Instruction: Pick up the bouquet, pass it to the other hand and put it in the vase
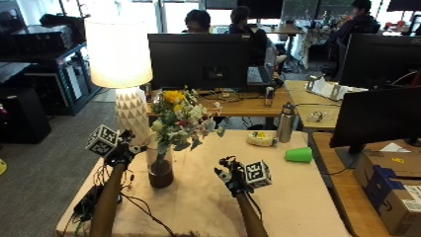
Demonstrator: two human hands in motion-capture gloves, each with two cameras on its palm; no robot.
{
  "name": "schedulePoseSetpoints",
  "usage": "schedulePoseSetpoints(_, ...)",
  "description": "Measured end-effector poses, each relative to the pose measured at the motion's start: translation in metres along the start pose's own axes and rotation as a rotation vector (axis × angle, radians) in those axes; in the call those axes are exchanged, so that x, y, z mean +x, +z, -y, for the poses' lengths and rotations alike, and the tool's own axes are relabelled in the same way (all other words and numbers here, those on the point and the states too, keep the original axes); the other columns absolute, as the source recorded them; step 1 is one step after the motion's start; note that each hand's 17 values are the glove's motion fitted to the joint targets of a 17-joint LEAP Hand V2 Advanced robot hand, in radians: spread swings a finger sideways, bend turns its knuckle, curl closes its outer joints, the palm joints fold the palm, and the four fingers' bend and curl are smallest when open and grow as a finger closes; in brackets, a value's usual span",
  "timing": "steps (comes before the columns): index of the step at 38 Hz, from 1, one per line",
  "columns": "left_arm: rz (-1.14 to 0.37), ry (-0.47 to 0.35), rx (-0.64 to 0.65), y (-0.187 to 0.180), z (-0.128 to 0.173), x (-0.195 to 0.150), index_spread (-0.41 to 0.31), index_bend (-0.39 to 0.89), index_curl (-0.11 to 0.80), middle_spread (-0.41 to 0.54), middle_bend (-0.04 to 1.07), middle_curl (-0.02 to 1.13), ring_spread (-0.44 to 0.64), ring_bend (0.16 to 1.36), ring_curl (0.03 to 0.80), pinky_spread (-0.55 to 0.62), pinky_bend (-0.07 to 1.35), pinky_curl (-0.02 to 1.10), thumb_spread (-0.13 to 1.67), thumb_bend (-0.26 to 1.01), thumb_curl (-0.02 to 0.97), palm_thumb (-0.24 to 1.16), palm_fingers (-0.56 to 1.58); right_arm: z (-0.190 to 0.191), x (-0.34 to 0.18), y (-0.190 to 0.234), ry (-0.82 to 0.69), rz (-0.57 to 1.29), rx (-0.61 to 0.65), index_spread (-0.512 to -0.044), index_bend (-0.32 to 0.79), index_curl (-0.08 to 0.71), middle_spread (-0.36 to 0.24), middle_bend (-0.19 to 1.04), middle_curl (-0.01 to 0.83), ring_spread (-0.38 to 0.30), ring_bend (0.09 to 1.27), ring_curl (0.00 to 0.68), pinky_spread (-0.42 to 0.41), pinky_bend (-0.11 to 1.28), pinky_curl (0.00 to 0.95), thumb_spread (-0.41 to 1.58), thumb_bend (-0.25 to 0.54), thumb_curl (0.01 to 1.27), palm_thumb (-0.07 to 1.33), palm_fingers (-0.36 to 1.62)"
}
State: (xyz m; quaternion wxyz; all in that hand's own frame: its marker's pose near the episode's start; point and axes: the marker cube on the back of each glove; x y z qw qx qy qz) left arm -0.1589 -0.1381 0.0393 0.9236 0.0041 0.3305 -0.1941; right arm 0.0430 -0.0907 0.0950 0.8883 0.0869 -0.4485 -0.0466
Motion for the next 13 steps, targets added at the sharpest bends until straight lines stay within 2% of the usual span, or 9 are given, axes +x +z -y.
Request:
schedulePoseSetpoints(3, -0.144, 0.077, 0.086, -0.010, 0.002, -0.010, 0.098, 0.09, 0.200, 0.208, 0.16, 0.39, 0.31, 0.65, 0.372, 0.51, 0.57, 0.40, 0.89, -0.04, 0.297, 0.58, 0.02, -0.001, -0.005, 0.001, -0.004, -0.012, -0.007, -0.279, 0.14, 0.331, -0.146, 0.23, 0.468, -0.165, 0.42, 0.422, 0.187, 0.18, 0.365, 0.94, -0.022, 0.54, 0.92, 1.02)
schedulePoseSetpoints(8, -0.291, 0.193, 0.169, -0.030, -0.020, 0.003, 0.071, 0.12, 0.203, 0.238, 0.18, 0.37, 0.35, 0.66, 0.356, 0.51, 0.58, 0.39, 0.90, -0.04, 0.292, 0.54, 0.03, 0.005, -0.008, 0.002, -0.048, -0.030, 0.002, -0.280, 0.14, 0.335, -0.147, 0.24, 0.472, -0.165, 0.41, 0.421, 0.206, 0.17, 0.359, 0.95, -0.021, 0.54, 0.92, 1.01)
schedulePoseSetpoints(13, -0.364, 0.287, 0.271, -0.047, -0.036, 0.017, 0.026, 0.17, 0.224, 0.189, 0.22, 0.37, 0.33, 0.66, 0.343, 0.50, 0.52, 0.37, 0.93, -0.03, 0.290, 0.52, 0.14, 0.002, -0.020, -0.001, -0.045, -0.033, 0.003, -0.280, 0.14, 0.340, -0.147, 0.24, 0.474, -0.157, 0.37, 0.417, 0.225, 0.18, 0.357, 0.96, -0.022, 0.54, 0.92, 1.00)
